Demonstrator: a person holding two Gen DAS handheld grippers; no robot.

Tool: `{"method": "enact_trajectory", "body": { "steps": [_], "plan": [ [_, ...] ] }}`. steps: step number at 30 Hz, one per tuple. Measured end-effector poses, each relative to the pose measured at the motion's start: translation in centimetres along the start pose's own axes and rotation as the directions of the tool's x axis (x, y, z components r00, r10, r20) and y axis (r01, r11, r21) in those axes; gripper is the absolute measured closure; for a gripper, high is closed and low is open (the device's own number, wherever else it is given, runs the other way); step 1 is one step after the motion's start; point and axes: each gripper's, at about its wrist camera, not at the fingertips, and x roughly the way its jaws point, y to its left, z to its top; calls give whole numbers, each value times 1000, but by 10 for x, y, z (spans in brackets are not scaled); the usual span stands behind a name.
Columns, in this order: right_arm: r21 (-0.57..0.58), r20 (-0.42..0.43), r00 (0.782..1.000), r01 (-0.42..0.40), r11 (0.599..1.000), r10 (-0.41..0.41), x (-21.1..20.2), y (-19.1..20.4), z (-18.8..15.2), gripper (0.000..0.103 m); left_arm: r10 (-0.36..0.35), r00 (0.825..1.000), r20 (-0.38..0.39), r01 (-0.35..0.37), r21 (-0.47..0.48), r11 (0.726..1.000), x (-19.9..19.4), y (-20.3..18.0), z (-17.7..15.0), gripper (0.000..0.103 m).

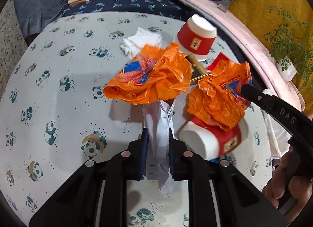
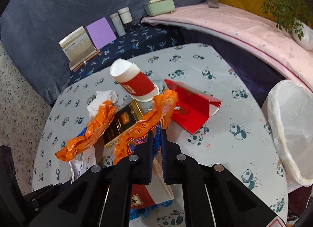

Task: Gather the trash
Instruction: 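Carry the orange bag with the right tool into the bin and release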

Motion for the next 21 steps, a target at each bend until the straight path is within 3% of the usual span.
{"method": "enact_trajectory", "body": {
  "steps": [8, 21],
  "plan": [
    [-2, 114, 993, -11, 1000, 11, -49, -1, 7, 96, -22, 997, 78, 19, 41, 999, -38, -21, -2, 85],
    [38, 269, 963, -8, 999, -2, -125, -34, 10, 97, -95, 981, 168, 66, 169, 983, -87, -82, -10, 85]
  ]
}}
